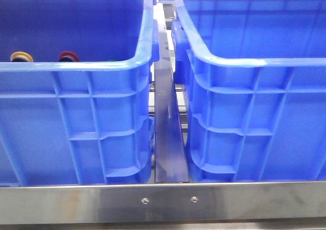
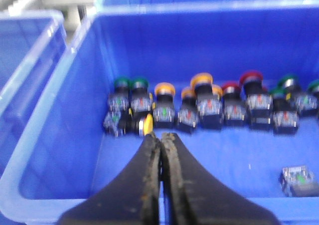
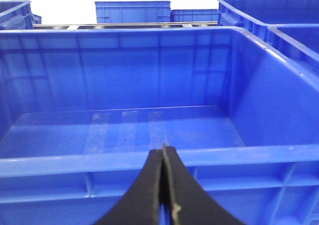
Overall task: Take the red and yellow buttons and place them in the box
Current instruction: 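Lower the left gripper toward a yellow-capped button in the button bin, then close the left gripper on the yellow button's base and lift it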
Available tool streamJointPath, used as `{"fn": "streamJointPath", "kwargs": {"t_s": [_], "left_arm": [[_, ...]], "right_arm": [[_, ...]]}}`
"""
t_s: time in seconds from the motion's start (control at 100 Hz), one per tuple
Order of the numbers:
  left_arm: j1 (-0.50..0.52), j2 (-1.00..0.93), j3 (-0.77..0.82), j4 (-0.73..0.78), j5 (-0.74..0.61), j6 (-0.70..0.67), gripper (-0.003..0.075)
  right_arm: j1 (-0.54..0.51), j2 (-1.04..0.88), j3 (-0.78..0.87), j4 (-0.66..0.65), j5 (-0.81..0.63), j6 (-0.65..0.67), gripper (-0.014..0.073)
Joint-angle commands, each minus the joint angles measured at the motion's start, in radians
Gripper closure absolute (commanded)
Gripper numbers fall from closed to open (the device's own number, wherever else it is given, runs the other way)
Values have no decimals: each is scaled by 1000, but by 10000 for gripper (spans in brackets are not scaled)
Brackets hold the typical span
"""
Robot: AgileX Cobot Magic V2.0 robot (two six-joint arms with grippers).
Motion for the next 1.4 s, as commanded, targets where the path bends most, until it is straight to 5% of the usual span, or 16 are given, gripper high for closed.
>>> {"fn": "streamJointPath", "kwargs": {"t_s": [0.0,0.2,0.44,0.53,0.79,1.39], "left_arm": [[-8,108,-96,-7,-13,-3,739],[-8,339,-238,-28,47,-3,702],[-10,595,-386,-90,46,1,259],[-29,689,-434,-102,47,3,167],[-129,967,-603,-102,114,3,167],[-130,1425,-952,-100,259,-9,172]], "right_arm": [[-6,-27,-19,-3,-77,-5,662],[-6,-27,-19,-3,-77,-5,662],[-6,-27,-19,-3,-77,-5,662],[-6,-27,-19,-3,-77,-5,662],[-6,-27,-19,-3,-77,-5,662],[-6,-27,-19,-3,-77,-5,662]]}}
